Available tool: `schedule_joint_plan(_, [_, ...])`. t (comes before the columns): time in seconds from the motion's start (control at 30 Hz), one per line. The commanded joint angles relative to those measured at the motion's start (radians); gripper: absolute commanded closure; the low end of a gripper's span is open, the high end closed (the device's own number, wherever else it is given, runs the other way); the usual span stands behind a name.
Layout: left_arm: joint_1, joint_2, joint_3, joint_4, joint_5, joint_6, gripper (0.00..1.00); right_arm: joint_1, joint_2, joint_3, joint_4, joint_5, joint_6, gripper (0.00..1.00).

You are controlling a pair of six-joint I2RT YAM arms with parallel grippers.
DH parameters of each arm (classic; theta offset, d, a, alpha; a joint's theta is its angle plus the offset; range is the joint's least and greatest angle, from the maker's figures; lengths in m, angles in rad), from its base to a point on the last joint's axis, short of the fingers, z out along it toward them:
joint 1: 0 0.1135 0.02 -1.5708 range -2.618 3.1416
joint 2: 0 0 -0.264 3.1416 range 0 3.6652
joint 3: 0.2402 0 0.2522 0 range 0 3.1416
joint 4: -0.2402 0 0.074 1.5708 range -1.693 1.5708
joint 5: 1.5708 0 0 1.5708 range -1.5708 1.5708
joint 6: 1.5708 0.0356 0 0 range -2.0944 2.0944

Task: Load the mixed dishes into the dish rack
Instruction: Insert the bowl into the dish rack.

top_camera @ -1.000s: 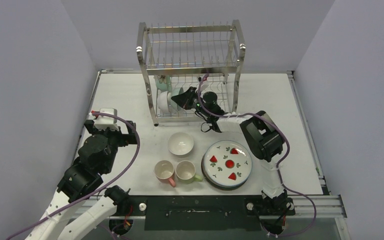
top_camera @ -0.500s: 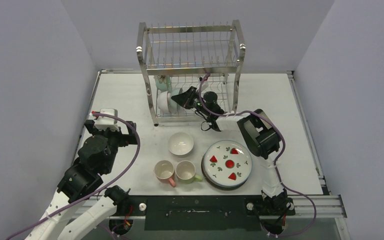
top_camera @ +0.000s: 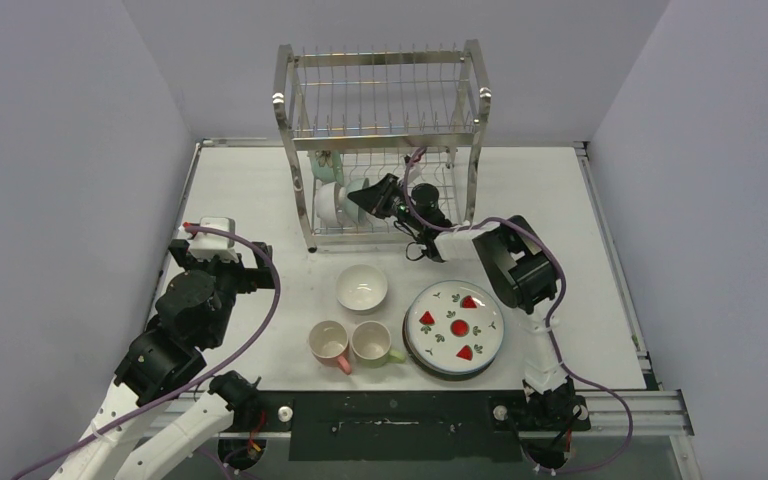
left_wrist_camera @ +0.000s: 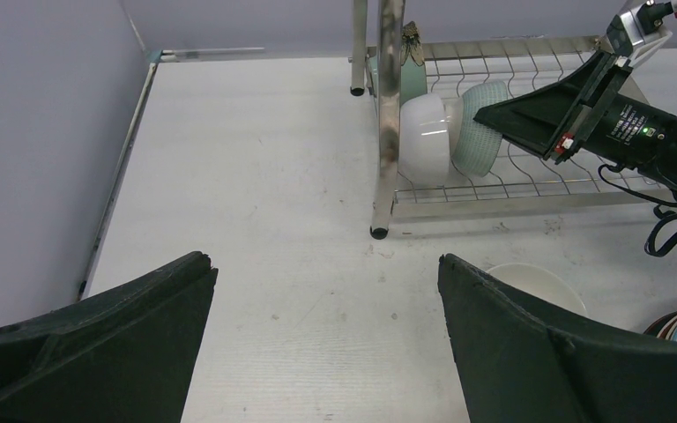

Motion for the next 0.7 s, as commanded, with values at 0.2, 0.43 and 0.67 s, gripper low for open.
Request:
schedule_joint_plan(0.2, [-0.004, -0.002, 0.000, 0.054, -0.004, 0.011, 0.03, -0.007, -0.068, -0.020, 0.056, -0.008, -0.029, 0.84])
schedule_joint_plan(0.43, [-0.004, -0.001, 0.000, 0.054, -0.003, 0.012, 0.03, -0.006, -0.126, -0.051, 0.005, -0.003, -0.067, 0.71])
schedule_joint_plan(0.67, [-0.005, 0.001, -0.001, 0.053, -0.006, 0.014, 0.03, -0.006, -0.213, -0.107, -0.058, 0.034, -0.129, 0.61])
